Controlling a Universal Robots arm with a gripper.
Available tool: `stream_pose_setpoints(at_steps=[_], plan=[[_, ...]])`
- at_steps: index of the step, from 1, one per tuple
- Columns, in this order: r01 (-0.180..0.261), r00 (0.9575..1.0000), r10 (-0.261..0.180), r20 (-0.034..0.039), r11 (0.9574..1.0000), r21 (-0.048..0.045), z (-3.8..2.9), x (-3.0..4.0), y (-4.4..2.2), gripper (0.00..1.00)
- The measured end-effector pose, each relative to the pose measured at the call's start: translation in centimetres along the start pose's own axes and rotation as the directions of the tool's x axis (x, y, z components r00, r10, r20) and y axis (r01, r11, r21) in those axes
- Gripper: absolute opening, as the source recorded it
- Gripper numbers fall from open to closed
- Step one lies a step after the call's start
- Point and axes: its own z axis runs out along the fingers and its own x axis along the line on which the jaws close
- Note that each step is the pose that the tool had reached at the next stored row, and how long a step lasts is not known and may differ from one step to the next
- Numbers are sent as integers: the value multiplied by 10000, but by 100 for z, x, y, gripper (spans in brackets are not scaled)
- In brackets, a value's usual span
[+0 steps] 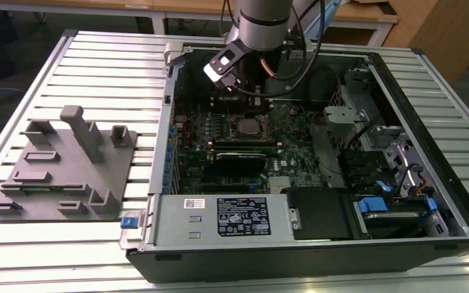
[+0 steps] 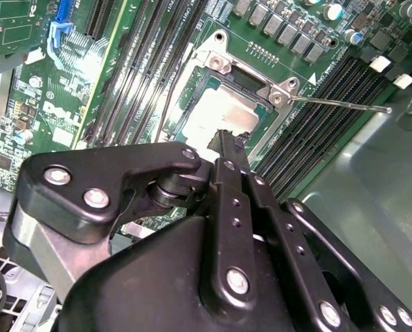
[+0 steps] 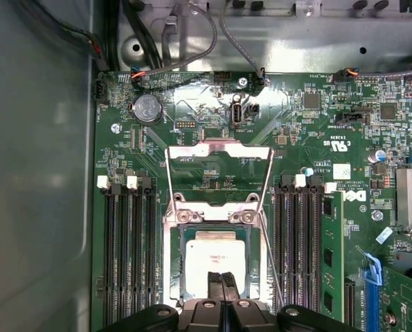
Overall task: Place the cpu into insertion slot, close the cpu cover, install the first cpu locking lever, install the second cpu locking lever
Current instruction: 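Close the cpu cover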
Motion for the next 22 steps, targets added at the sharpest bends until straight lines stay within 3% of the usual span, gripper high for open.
stream_pose_setpoints(at_steps=[10, 22], plan=[[0, 10000, 0, 1, 10000, 1, -106, 0, 3, 10], [0, 10000, 0, 0, 10000, 0, -139, 0, 3, 10]])
